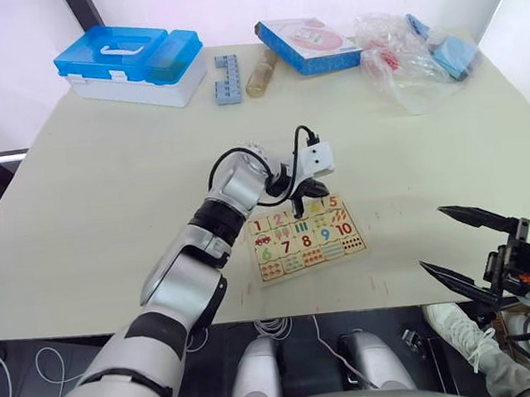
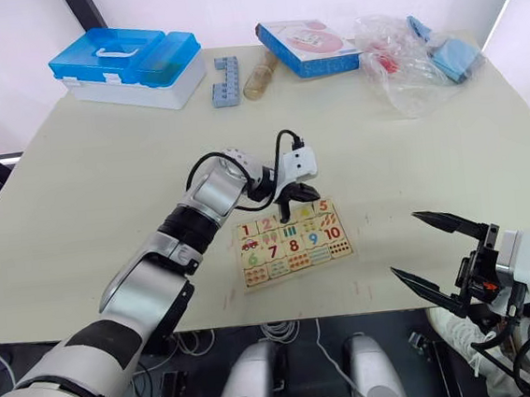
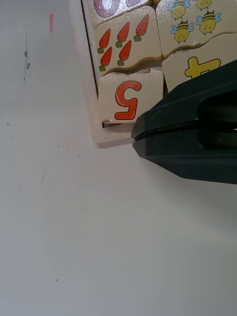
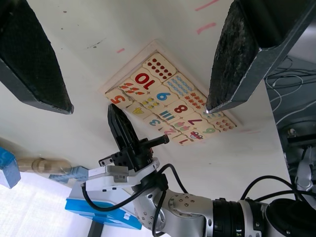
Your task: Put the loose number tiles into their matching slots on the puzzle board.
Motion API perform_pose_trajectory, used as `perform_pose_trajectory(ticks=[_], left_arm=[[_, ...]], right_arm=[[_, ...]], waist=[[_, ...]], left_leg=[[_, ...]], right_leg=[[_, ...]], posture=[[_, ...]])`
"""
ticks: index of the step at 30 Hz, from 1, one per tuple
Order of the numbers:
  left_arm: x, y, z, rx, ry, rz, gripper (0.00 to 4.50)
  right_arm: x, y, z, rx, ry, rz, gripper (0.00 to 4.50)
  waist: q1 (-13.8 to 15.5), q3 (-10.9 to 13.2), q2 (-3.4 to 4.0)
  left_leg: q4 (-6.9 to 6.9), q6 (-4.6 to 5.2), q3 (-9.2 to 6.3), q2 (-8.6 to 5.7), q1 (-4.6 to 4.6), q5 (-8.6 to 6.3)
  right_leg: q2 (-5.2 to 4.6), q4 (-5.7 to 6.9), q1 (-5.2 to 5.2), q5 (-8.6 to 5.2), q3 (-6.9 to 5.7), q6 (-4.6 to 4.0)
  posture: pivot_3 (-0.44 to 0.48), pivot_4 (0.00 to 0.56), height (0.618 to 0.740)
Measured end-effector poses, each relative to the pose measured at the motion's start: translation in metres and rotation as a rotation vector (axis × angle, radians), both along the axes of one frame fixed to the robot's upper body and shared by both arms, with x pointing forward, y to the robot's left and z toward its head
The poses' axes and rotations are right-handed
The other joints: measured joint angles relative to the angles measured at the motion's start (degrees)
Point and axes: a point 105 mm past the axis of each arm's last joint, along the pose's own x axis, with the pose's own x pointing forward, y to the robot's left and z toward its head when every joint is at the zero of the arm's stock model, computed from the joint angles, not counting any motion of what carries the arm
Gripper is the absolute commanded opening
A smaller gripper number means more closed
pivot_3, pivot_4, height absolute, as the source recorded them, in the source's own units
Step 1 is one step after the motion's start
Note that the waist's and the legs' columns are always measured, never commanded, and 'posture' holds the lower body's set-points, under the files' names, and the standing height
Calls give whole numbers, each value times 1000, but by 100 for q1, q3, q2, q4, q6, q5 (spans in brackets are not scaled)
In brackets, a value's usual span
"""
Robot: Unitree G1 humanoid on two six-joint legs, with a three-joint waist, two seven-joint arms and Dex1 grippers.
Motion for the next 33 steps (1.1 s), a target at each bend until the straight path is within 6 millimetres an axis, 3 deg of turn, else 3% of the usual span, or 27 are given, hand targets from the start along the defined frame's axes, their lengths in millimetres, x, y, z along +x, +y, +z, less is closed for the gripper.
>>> perform_pose_trajectory(ticks=[33], left_arm=[[-6,0,-1,11,15,-31,22]], right_arm=[[0,1,1,-1,-3,2,4500]], waist=[[0,0,0]], left_leg=[[0,0,-1,0,0,0]], right_leg=[[0,0,0,0,0,0]], posture=[[0,150,740]])
